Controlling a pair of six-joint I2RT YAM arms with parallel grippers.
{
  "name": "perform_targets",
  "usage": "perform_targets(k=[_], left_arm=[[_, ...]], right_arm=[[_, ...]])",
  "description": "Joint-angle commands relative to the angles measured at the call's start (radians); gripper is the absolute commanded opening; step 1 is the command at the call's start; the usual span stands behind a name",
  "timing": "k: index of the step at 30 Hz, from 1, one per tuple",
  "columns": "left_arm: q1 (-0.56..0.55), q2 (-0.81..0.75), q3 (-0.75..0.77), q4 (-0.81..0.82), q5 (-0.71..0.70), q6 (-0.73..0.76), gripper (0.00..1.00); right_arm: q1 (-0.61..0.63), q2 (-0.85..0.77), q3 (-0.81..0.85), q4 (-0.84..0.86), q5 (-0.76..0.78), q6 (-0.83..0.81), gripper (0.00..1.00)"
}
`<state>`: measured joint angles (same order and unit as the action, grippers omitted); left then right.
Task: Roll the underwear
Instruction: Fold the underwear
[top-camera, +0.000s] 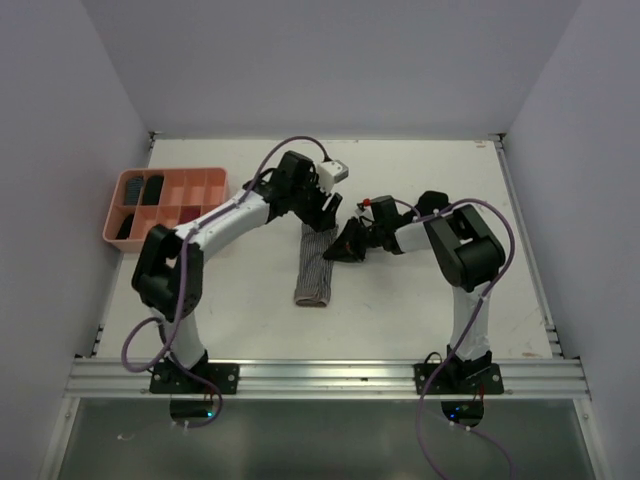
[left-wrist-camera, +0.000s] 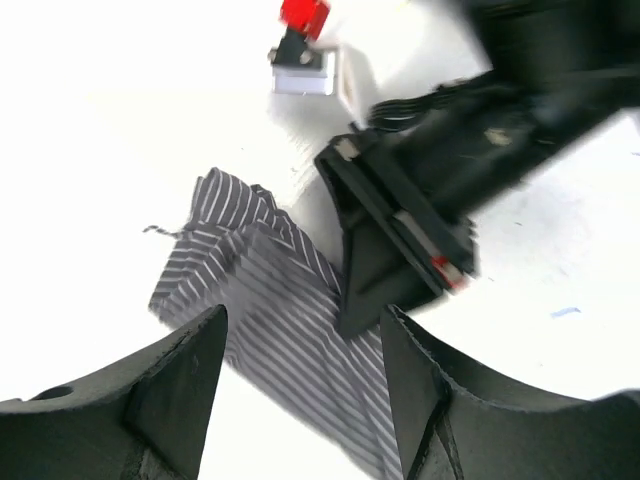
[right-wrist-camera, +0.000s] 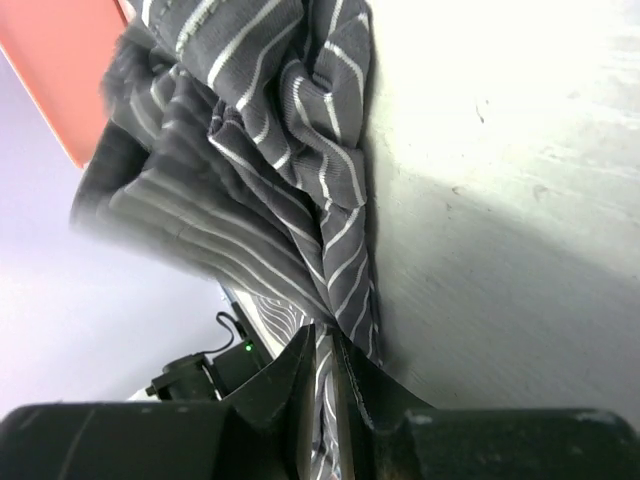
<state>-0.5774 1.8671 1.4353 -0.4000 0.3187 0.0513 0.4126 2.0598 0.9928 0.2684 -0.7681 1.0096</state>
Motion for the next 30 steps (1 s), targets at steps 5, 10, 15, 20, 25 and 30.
perform_targets(k=[5, 10, 15, 20, 25, 30], left_arm=[[-0.013, -0.241, -0.177, -0.273, 0.054, 0.137, 0.67], [-0.102, -0.26, -0.269, -0.27, 0.088, 0.122, 0.67], [-0.165, -0.2, -0.265, -0.28, 0.046, 0.111, 0.66], [-0.183, -0.122, -0.253, -0.29, 0.017, 0.107, 0.63], [-0.222, -0.092, -0.25, -0.28, -0.05, 0.101, 0.59], [-0.222, -0.082, -0.248, -0.28, -0.081, 0.096, 0.43]], right_arm=[[0.005, 0.071, 0.01, -0.032, 0.085, -0.009, 0.17], [0.005, 0.076, 0.004, 0.006, 0.078, 0.018, 0.17], [0.006, 0.025, 0.018, 0.015, 0.058, 0.023, 0.23], [0.006, -0.012, 0.004, 0.02, 0.061, 0.035, 0.25], [0.005, -0.024, -0.006, 0.031, 0.052, 0.043, 0.25], [0.002, -0.078, 0.0, -0.004, 0.027, 0.012, 0.3]])
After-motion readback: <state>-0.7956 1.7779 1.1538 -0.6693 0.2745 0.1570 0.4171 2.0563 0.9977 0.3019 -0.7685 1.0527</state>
